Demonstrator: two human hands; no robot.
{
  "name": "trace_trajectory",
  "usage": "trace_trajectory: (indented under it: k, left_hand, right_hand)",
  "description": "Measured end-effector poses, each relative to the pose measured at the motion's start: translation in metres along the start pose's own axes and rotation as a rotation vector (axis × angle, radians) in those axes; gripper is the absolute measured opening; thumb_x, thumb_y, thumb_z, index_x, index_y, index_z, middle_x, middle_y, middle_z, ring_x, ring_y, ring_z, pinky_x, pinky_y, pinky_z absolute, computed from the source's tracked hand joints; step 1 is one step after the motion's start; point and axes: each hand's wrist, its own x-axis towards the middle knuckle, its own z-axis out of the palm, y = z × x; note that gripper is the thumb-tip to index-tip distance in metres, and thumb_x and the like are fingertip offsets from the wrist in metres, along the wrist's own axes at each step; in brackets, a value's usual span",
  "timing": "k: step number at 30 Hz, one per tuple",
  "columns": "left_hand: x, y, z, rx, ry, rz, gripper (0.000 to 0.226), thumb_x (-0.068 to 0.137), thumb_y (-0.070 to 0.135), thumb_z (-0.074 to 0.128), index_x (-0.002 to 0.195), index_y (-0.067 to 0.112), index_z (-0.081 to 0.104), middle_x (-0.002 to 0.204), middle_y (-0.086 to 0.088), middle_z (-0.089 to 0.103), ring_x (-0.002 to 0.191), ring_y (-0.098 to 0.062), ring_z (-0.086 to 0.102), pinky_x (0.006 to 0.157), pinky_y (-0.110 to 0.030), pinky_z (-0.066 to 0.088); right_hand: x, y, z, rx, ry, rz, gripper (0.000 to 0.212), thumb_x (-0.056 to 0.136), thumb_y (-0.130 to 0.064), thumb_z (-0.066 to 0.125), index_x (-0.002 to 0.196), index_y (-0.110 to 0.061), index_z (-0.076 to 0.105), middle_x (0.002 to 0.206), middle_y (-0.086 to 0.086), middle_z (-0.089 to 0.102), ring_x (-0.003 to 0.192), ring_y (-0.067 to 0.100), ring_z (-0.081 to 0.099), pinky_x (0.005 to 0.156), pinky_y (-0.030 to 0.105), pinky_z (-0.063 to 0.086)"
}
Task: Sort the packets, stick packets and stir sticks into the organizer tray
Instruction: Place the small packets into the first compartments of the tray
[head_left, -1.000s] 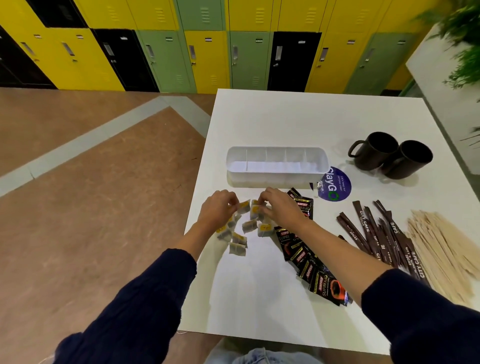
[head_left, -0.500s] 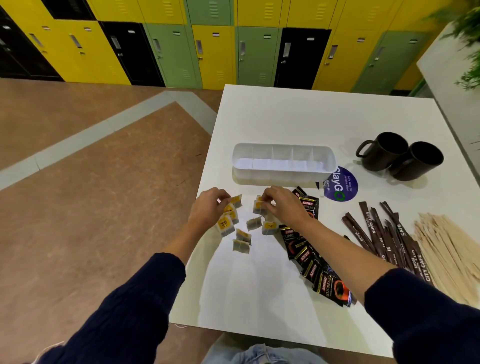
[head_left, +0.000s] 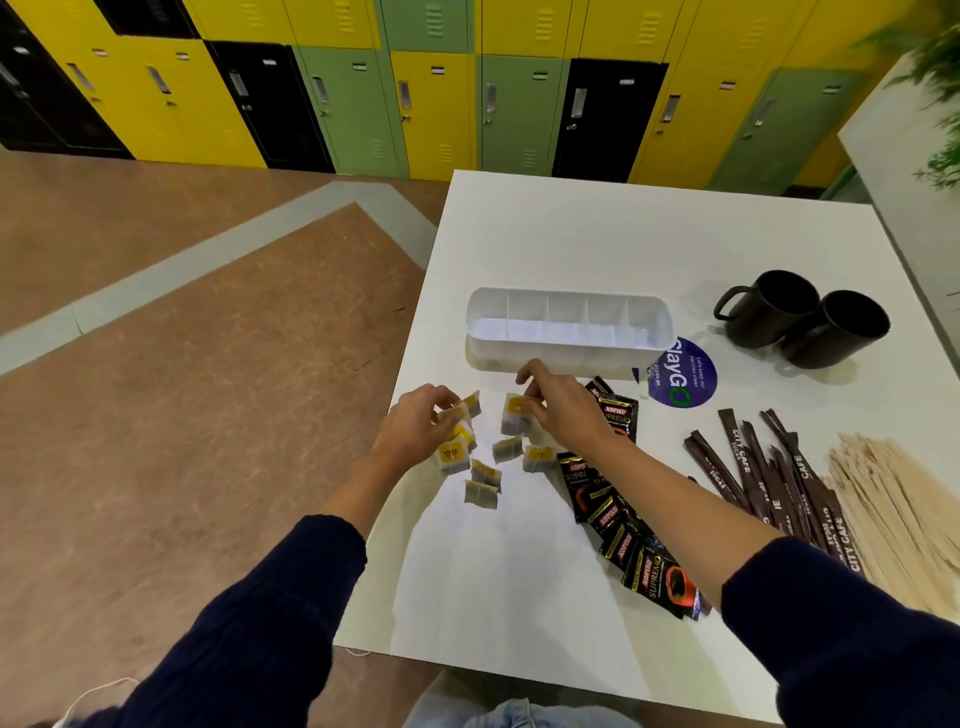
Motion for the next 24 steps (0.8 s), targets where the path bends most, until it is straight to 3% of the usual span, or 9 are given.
trace_trajectory:
  k: [2,7,13,17,20,24]
  left_hand:
    - [0.004,-0.001,0.001,0.048,-0.018,-0.002,0.017,0.091,0.024,0.056,0.102,0.014,0.065,0.101,-0.004,0.066,0.089,-0.022,0.061,0.080,-0.040,0.052]
    - [0.013,0.003,-0.002,0.130,-0.008,0.014,0.017,0.092,0.027,0.056,0.097,0.015,0.065,0.099,-0.001,0.068,0.090,-0.022,0.061,0.075,-0.036,0.048]
    - [0.044,0.019,-0.026,0.065,0.017,0.192,0.013,0.090,0.022,0.059,0.090,0.010,0.063,0.089,-0.004,0.067,0.079,-0.020,0.058,0.072,-0.039,0.049]
    - [0.071,0.037,-0.044,-0.048,0.057,0.219,0.011,0.088,0.014,0.061,0.082,0.004,0.059,0.078,-0.003,0.061,0.060,-0.009,0.049,0.063,-0.026,0.041]
    - [0.093,0.043,-0.053,-0.132,0.096,0.196,0.013,0.086,0.012,0.062,0.076,0.009,0.054,0.077,-0.002,0.062,0.069,-0.014,0.056,0.058,-0.012,0.040]
    - [0.118,0.050,-0.059,-0.186,0.119,0.169,0.015,0.085,0.015,0.064,0.074,0.012,0.054,0.078,0.000,0.066,0.070,-0.009,0.059,0.062,-0.006,0.039]
  right_hand:
    - [0.005,-0.001,-0.004,0.018,0.020,-0.010,0.019,0.089,-0.009,0.058,0.108,-0.013,0.055,0.097,0.004,0.070,0.090,0.022,0.064,0.067,0.032,0.048]
    - [0.020,-0.003,-0.017,0.147,0.034,-0.062,0.011,0.086,-0.007,0.062,0.095,-0.011,0.065,0.095,0.004,0.070,0.091,0.020,0.064,0.080,0.042,0.053]
    - [0.052,-0.009,-0.049,0.246,0.149,-0.063,0.013,0.087,-0.005,0.059,0.097,-0.009,0.067,0.096,0.007,0.069,0.086,0.016,0.062,0.080,0.029,0.051]
    - [0.074,-0.006,-0.068,0.240,0.195,-0.028,0.011,0.088,-0.006,0.058,0.095,-0.009,0.066,0.093,0.006,0.068,0.082,0.018,0.061,0.074,0.030,0.049]
    - [0.090,-0.002,-0.075,0.239,0.218,0.013,0.011,0.088,-0.005,0.057,0.094,-0.009,0.065,0.094,0.005,0.067,0.081,0.019,0.061,0.075,0.032,0.049]
    - [0.104,0.005,-0.076,0.240,0.205,0.073,0.011,0.087,-0.004,0.057,0.094,-0.008,0.064,0.094,0.004,0.066,0.079,0.019,0.060,0.076,0.033,0.049]
